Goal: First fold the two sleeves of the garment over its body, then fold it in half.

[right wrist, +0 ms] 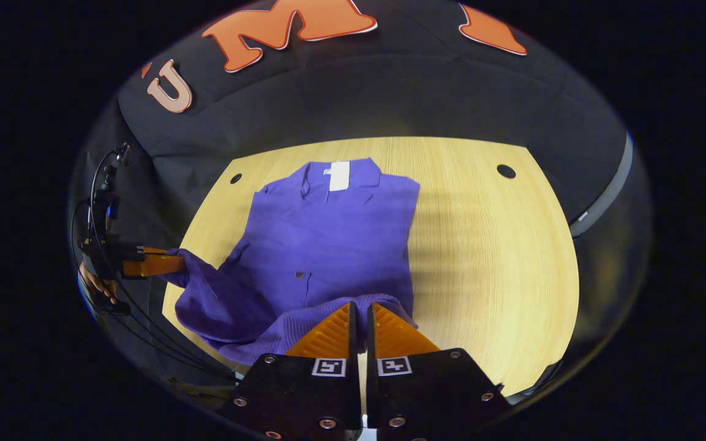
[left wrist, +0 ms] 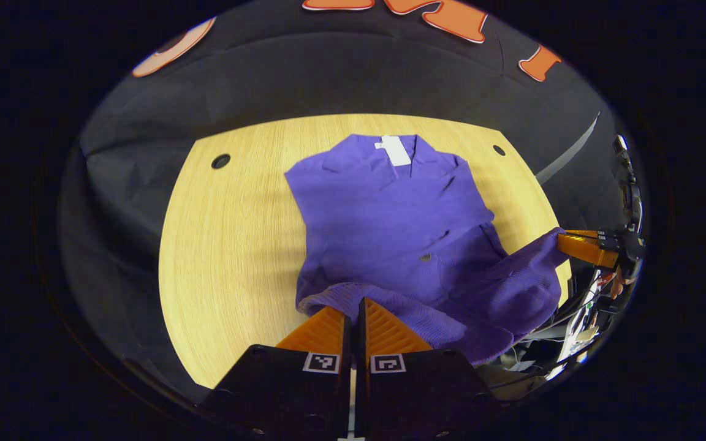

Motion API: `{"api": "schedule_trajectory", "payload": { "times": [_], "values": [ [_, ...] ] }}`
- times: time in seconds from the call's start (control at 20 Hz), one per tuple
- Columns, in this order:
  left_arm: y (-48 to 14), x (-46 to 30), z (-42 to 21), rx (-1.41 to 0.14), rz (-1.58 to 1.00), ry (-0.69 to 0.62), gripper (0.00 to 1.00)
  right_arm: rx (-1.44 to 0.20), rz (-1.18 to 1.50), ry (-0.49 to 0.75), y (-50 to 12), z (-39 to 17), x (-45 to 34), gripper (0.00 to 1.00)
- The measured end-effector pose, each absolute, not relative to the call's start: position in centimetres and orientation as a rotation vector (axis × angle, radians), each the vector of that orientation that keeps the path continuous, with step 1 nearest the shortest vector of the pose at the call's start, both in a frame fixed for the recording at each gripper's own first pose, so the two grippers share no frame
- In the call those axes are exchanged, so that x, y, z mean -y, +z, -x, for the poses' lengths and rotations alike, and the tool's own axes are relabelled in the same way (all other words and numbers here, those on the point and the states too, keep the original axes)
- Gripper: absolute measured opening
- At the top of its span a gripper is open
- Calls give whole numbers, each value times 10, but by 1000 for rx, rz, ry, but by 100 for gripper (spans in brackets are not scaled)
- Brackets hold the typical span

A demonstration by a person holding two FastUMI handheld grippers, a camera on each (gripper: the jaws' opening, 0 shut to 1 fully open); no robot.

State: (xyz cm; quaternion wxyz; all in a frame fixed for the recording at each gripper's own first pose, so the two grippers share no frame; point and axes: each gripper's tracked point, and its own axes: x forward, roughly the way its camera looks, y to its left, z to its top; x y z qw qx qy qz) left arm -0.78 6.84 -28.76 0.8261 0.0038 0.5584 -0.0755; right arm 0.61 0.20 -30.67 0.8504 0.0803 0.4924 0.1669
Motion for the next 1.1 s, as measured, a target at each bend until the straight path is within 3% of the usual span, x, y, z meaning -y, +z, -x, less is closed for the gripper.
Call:
{"api": "schedule_trajectory", "payload": {
  "times": [0.4, 1.1],
  "values": [
    [-268, -81, -92, -1126, -33, -138, 4, -1003, -130, 355, -304, -98, 8, 4],
    [-307, -110, -238, -1118, -129, -26, 4, -1020, -118, 372, -337, -235, -9, 4]
  ]
}}
